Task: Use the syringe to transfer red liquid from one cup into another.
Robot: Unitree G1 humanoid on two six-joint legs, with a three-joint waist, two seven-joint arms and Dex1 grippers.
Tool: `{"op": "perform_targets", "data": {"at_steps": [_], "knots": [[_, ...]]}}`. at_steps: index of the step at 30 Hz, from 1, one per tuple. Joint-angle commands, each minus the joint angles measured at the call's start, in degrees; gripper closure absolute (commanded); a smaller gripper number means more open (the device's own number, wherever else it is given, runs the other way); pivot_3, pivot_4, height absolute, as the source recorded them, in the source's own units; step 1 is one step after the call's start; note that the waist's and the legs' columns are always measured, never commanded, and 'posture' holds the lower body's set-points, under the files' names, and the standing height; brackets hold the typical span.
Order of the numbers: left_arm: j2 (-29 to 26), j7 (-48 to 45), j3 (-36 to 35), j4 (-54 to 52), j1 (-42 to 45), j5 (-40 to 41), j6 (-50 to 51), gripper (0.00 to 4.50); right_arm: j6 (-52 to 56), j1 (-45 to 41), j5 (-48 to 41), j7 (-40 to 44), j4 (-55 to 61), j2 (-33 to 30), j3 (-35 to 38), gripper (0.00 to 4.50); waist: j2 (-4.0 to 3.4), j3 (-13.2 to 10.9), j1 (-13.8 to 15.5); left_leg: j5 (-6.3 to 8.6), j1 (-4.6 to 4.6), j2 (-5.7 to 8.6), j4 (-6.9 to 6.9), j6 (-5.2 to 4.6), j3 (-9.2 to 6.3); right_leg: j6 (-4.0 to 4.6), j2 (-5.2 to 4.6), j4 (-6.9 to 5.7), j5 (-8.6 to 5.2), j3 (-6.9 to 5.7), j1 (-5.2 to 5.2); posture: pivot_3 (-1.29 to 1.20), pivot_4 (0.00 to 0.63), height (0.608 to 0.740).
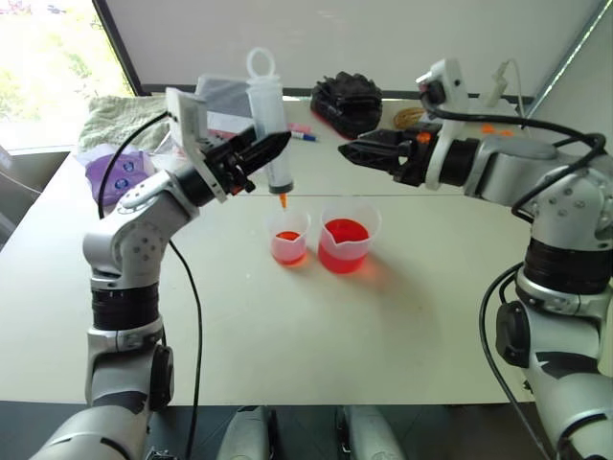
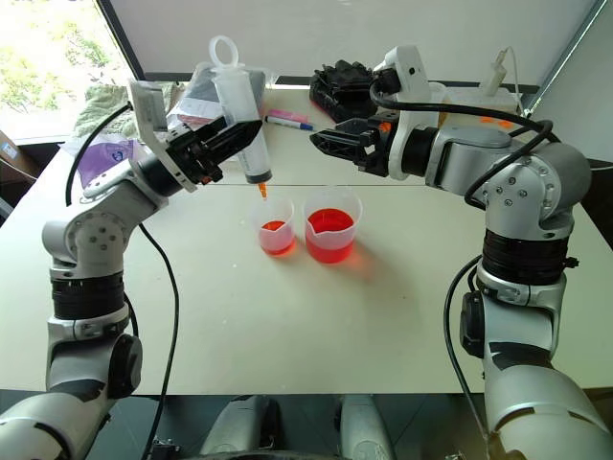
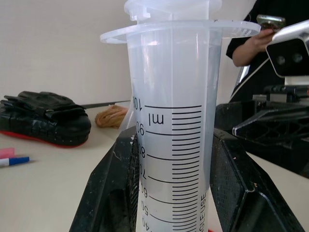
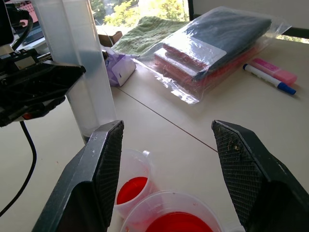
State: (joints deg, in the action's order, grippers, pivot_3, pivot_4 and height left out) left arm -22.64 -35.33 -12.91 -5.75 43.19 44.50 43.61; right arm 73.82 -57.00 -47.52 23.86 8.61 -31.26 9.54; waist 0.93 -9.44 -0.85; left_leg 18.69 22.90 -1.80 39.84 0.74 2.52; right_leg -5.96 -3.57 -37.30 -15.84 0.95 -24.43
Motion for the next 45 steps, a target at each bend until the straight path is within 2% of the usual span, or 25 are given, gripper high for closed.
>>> {"op": "perform_targets", "data": {"at_steps": [1, 10, 18, 24, 27, 31, 39, 45], "knots": [[-1.08, -0.23, 0.01, -2.32, -0.71, 1.92, 2.08, 3.02, -0.82, -0.27, -0.12, 0.23, 0.8, 0.15, 1.01, 1.5, 0.0, 0.0, 0.02, 0.0, 0.01, 0.01, 0.0, 0.0, 0.0, 0.0, 0.0, 0.01, 0.0, 0.0, 0.0, 0.0, 0.15, 0.74], [-2.04, 3.81, -2.39, 1.25, 0.69, 4.47, 7.43, 3.02, -0.92, -0.14, 0.39, 0.23, 0.75, 0.32, 0.77, 1.5, 0.0, 0.0, 0.06, -0.01, 0.02, 0.02, 0.0, 0.01, 0.01, 0.0, 0.0, 0.01, 0.0, 0.0, 0.0, 0.0, 0.15, 0.74], [1.02, 19.66, -14.82, 10.41, 6.28, 17.38, 18.33, 3.02, -0.59, 0.9, 0.74, 0.41, 1.04, 0.37, 0.33, 1.5, 0.01, 0.0, 0.04, -0.01, 0.02, 0.02, 0.0, 0.01, -0.02, 0.0, -0.01, 0.01, 0.0, 0.0, 0.0, 0.0, 0.15, 0.74], [-0.8, 29.63, -20.15, 13.74, 6.05, 25.32, 26.77, 3.02, 0.1, 1.84, 0.69, 1.24, 1.68, -0.03, 0.12, 1.5, 0.02, -0.01, -0.05, -0.07, 0.02, 0.01, 0.0, 0.13, -0.06, -0.01, -0.03, -0.02, 0.01, -0.03, -0.02, 0.0, 0.15, 0.74], [-4.47, 31.52, -18.83, 13.37, 3.3, 24.8, 32.43, 3.02, -0.2, 2.06, 1.4, 2.09, 1.66, -1.24, -0.21, 1.5, 0.01, -0.01, -0.22, -0.13, 0.02, 0.03, 0.0, 0.24, -0.05, -0.01, -0.03, -0.02, 0.01, -0.03, -0.02, 0.0, 0.15, 0.74], [-8.71, 31.7, -18.51, 18.06, 3.18, 25.83, 41.34, 3.02, -0.7, 2.33, 1.51, 5.45, 1.92, -4.52, -0.97, 1.5, 0.02, -0.01, 0.04, -0.15, 0.01, 0.04, -0.04, 0.27, -0.06, -0.01, 0.0, -0.01, 0.01, -0.04, -0.04, 0.0, 0.15, 0.74], [-11.24, 27.79, -10.41, 20.18, 1.78, 16.77, 42.93, 3.02, -3.04, 8.35, -2.31, 21.44, 12.71, -15.48, -5.34, 1.5, 0.04, -0.02, 0.17, -0.21, 0.03, 0.28, -0.05, 0.37, -0.1, -0.01, -0.03, 0.04, 0.01, -0.03, 0.0, 0.0, 0.15, 0.74], [-12.61, 21.44, -1.45, 23.72, 3.41, 9.92, 43.92, 3.02, -5.32, 12.88, -0.3, 26.54, 18.15, -21.05, -10.83, 1.5, 0.05, -0.03, 0.0, -0.14, -0.01, 0.27, -0.07, 0.25, -0.09, -0.01, 0.0, 0.04, 0.01, -0.03, -0.01, 0.0, 0.15, 0.74]]}}
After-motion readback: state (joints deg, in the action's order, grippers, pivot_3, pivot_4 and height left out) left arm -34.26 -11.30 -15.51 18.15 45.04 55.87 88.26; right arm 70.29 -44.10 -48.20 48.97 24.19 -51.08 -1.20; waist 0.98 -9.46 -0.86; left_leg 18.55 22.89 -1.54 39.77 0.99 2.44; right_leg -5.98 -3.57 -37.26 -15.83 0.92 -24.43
